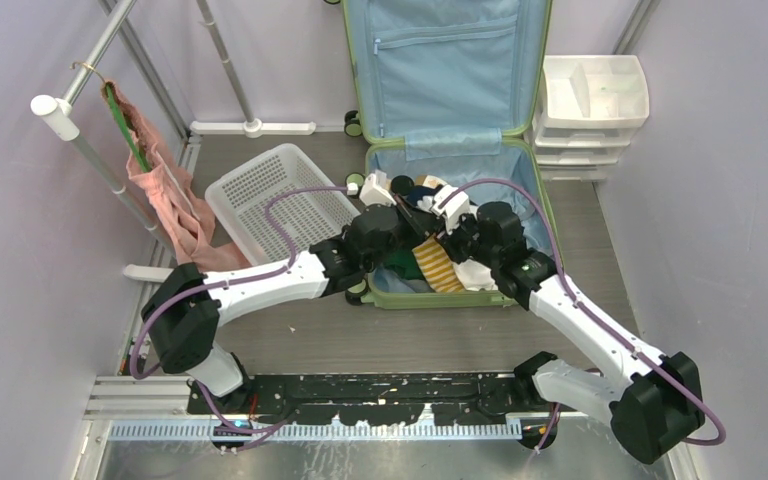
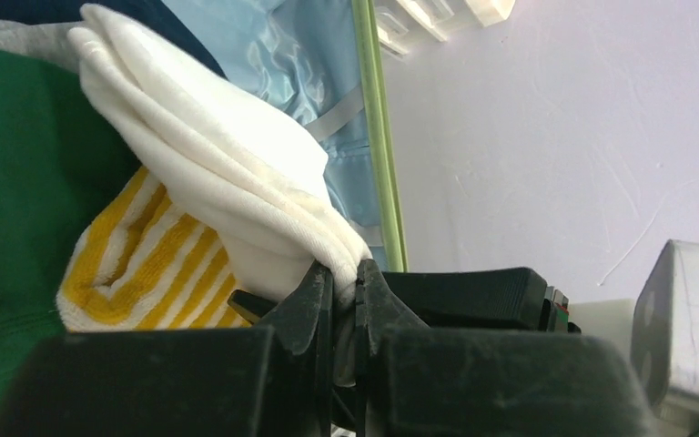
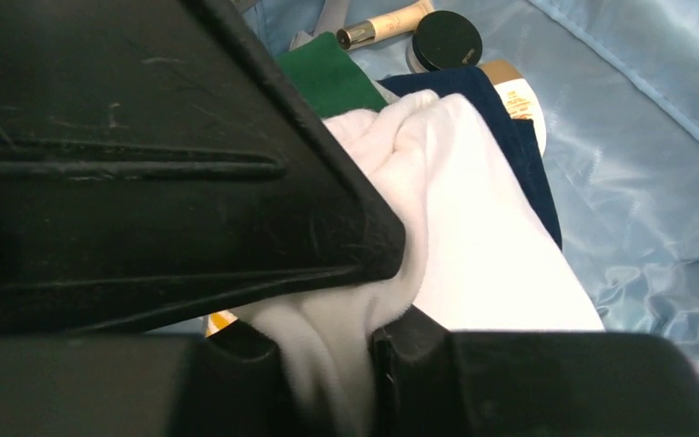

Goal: Open, take out, and arrange the luggage
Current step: Pick up the clothes from the luggage.

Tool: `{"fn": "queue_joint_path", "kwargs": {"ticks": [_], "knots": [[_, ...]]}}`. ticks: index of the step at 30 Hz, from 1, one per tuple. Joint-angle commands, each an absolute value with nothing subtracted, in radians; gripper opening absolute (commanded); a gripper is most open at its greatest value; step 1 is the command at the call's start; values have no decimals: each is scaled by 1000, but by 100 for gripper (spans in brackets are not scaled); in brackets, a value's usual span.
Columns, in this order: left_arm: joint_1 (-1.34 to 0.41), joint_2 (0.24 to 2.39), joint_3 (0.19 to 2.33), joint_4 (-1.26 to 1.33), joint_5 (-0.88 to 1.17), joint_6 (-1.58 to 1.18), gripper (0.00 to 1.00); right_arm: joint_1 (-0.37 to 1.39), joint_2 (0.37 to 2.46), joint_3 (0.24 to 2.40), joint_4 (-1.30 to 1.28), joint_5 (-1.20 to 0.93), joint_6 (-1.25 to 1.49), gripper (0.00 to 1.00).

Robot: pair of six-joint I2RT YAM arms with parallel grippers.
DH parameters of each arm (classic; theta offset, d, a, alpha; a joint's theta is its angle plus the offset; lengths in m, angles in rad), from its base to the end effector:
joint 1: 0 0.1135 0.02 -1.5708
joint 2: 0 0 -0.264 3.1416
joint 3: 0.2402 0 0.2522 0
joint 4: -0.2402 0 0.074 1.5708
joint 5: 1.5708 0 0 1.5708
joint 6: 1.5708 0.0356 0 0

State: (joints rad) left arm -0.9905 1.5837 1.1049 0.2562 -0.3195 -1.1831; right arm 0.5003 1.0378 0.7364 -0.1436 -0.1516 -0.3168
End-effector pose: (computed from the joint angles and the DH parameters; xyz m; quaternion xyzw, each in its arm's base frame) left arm 0.2142 -0.3063 0.2941 -0.1730 0.7582 -0.4876 0.3968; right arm 0.2046 0.1180 0.2785 -0.3721 0.7578 0.1125 0.5240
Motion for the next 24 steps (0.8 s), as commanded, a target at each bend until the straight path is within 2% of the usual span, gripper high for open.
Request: {"fn": "queue_joint_path", "kwargs": {"ticks": [1, 4, 6, 12, 13, 19, 24], "knots": [[-965, 1566, 1186, 336, -284, -1206, 9, 501, 1017, 814, -173, -196, -315, 20], [-958, 1560, 1166, 345, -281, -1204, 34, 480, 1009, 840, -227, -267, -313, 10], [-955, 1547, 1138, 350, -291, -1202, 49, 461, 1003, 851, -251, -309, -308, 7], [-950, 1434, 1010, 380, -374, -1140, 95, 419, 1002, 862, -293, -401, -313, 4], [-950, 1412, 987, 397, -385, -1126, 99, 416, 1004, 864, -299, -412, -318, 4], [-946, 1326, 825, 589, -363, -1097, 100, 402, 1003, 875, -330, -456, -336, 4], [-946, 1337, 799, 623, -292, -1111, 98, 380, 997, 889, -359, -489, -358, 3]]}}
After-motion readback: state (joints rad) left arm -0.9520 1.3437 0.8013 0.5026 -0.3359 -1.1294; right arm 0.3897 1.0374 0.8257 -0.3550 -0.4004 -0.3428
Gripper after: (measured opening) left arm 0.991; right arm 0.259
